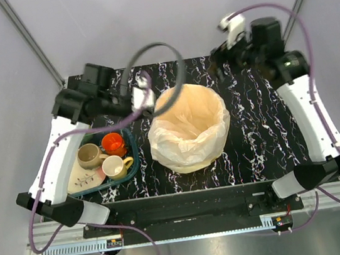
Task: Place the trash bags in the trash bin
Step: Place the lid in the trash bin.
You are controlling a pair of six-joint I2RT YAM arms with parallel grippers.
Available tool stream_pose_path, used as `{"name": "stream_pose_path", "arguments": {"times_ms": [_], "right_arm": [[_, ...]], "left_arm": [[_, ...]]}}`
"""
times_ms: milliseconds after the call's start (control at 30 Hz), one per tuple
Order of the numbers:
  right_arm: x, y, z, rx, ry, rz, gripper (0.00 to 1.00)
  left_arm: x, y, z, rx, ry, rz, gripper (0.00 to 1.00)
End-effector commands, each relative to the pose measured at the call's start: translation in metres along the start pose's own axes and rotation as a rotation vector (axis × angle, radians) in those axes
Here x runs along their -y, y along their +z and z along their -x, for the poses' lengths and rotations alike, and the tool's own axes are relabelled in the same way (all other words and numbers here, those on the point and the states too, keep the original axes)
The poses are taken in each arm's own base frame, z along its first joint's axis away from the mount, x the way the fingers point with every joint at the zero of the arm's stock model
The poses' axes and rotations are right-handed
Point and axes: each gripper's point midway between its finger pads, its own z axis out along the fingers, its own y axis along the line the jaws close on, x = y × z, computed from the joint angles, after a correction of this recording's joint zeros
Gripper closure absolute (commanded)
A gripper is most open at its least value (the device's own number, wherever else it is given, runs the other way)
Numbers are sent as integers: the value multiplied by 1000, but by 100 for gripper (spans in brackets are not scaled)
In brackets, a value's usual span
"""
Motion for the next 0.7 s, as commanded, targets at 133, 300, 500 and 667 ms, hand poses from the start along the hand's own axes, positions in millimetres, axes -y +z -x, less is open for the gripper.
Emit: {"name": "stream_pose_path", "arguments": {"times_ms": [133, 300, 500, 667], "right_arm": [[10, -70, 54, 129, 285, -13, 9], [17, -90, 64, 146, 219, -71, 11], [-4, -84, 63, 48, 191, 20, 23], [-42, -77, 56, -40, 42, 41, 26]], "left_arm": [[82, 18, -9, -300, 511, -199, 100], [77, 17, -7, -404, 635, -183, 100], [74, 15, 1, -481, 697, -190, 100], [76, 14, 2, -483, 722, -193, 100]]}}
